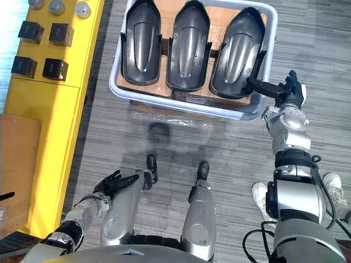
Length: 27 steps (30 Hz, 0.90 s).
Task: Walk over and take three plastic housings, then place them on the shelf
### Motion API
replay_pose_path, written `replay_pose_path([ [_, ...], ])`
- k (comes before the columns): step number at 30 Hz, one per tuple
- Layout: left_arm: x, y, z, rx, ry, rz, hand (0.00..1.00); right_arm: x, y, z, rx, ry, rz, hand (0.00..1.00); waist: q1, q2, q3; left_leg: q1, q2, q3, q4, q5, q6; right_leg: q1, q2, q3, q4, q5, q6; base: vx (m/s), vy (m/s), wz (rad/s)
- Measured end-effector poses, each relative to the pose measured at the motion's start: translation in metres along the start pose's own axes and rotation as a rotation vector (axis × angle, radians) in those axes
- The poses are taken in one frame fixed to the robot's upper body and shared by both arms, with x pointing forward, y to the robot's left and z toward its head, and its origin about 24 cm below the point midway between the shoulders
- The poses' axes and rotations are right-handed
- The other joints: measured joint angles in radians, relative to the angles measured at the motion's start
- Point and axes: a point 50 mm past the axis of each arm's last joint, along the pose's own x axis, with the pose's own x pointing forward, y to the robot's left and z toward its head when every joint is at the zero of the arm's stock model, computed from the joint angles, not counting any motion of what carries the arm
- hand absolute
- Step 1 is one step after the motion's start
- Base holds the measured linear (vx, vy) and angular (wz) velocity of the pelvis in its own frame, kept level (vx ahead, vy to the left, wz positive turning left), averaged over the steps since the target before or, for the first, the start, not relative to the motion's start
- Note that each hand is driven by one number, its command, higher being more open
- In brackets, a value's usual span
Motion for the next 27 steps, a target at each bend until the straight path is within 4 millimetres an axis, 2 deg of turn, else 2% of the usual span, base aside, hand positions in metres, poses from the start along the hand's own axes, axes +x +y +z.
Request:
replay_pose_path([
  [3, 0.001, -0.008, -0.005, -0.042, 0.012, -0.022, 1.00, 0.003, -0.009, 0.019, -0.051, -0.008, -0.014, 1.00, 0.002, 0.024, 0.001, 0.007, -0.013, 0.002, -0.029, 0.022, 0.000, -0.016, -0.014, 0.000, 0.023, -0.010, -0.002, -0.05, -0.025, 0.05],
  [7, 0.000, -0.010, -0.010, -0.072, 0.021, -0.043, 1.00, 0.006, -0.004, 0.026, -0.097, 0.017, 0.006, 1.00, 0.004, 0.029, 0.000, 0.024, -0.016, 0.003, -0.079, 0.052, -0.011, -0.026, -0.017, -0.006, 0.037, -0.019, -0.013, -0.04, -0.043, 0.02],
  [8, 0.000, -0.010, -0.010, -0.072, 0.020, -0.044, 1.00, 0.006, -0.003, 0.027, -0.104, 0.018, 0.011, 0.00, 0.004, 0.029, 0.000, 0.024, -0.016, 0.003, -0.087, 0.056, -0.013, -0.033, -0.018, -0.006, 0.045, -0.021, -0.015, -0.05, -0.071, 0.04],
  [14, -0.001, -0.011, -0.011, -0.077, 0.024, -0.060, 1.00, 0.007, 0.004, 0.030, -0.171, 0.057, 0.031, 0.00, 0.004, 0.037, 0.000, 0.026, -0.017, -0.020, -0.127, 0.101, -0.028, -0.052, -0.019, -0.032, 0.086, -0.045, -0.031, -0.02, -0.064, 0.13],
  [16, -0.001, -0.011, -0.011, -0.080, 0.023, -0.061, 1.00, 0.008, -0.003, 0.037, -0.200, 0.061, -0.019, 0.00, 0.005, 0.037, 0.000, 0.027, -0.017, -0.023, -0.140, 0.113, -0.031, -0.062, -0.020, -0.035, 0.098, -0.051, -0.035, 0.00, -0.054, 0.08],
  [20, -0.001, -0.011, -0.013, -0.084, 0.027, -0.058, 1.00, 0.008, -0.008, 0.042, -0.234, 0.063, -0.034, 0.00, 0.000, 0.038, 0.000, 0.036, -0.013, -0.023, -0.149, 0.117, -0.034, -0.062, -0.017, -0.038, 0.107, -0.053, -0.038, 0.01, -0.013, -0.01],
  [27, -0.001, -0.014, -0.014, -0.093, 0.027, -0.065, 1.00, 0.008, -0.007, 0.041, -0.276, 0.077, -0.041, 0.00, 0.002, 0.039, 0.000, 0.064, -0.011, -0.027, -0.169, 0.127, -0.039, -0.037, -0.016, -0.047, 0.106, -0.058, -0.045, 0.00, -0.005, 0.02],
])
